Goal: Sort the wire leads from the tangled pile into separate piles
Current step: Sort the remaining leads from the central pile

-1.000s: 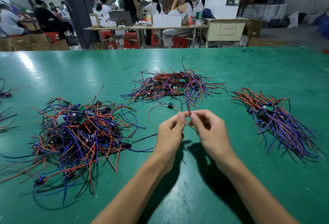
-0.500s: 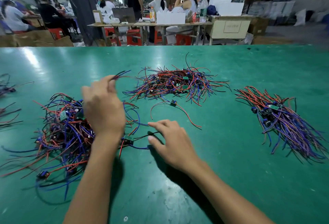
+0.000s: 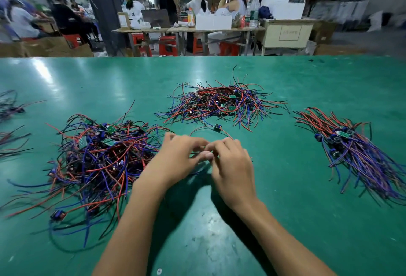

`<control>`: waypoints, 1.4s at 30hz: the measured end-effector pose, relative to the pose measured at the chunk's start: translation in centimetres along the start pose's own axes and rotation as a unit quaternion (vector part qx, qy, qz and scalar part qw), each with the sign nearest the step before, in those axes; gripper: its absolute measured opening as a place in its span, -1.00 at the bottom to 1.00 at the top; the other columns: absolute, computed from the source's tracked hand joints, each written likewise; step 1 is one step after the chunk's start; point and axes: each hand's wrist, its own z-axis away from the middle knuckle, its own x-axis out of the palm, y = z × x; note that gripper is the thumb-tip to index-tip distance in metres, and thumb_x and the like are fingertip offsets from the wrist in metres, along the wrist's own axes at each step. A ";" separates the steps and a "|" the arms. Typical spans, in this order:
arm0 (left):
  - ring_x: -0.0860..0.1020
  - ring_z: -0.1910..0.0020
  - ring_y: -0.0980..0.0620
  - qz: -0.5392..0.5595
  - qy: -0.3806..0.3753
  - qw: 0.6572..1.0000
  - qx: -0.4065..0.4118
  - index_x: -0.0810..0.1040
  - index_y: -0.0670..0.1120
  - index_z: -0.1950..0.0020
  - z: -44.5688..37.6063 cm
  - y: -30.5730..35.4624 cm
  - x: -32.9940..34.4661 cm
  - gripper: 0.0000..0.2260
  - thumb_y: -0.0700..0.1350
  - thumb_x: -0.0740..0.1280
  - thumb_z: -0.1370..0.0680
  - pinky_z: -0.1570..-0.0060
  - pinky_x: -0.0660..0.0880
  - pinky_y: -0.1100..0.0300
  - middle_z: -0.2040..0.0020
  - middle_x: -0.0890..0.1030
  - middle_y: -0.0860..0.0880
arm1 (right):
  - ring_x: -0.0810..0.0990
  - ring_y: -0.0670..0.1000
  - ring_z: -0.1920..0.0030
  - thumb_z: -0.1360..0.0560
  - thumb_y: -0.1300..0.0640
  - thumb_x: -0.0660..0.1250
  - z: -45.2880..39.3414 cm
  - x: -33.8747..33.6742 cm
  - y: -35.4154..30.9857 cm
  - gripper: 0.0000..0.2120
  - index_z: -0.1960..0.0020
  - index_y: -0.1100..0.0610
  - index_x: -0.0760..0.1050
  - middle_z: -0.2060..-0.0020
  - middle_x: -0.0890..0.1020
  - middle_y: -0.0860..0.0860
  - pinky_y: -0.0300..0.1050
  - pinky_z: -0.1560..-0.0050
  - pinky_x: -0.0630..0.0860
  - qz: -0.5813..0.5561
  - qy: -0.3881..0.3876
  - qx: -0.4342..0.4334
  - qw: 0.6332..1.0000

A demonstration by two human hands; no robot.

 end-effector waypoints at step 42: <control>0.71 0.23 -0.01 0.685 0.105 0.654 -0.304 0.58 -0.30 -0.03 -1.5 1.5 2.5 -0.76 -0.11 0.30 -0.65 0.09 0.64 0.18 0.19 0.72 -0.16 | 0.42 -0.31 0.25 -0.61 -0.03 0.32 0.9 -2.8 2.3 -0.94 -0.02 -0.07 0.50 0.15 0.52 -0.21 -0.18 0.17 0.42 -0.066 -0.081 -0.060 0.993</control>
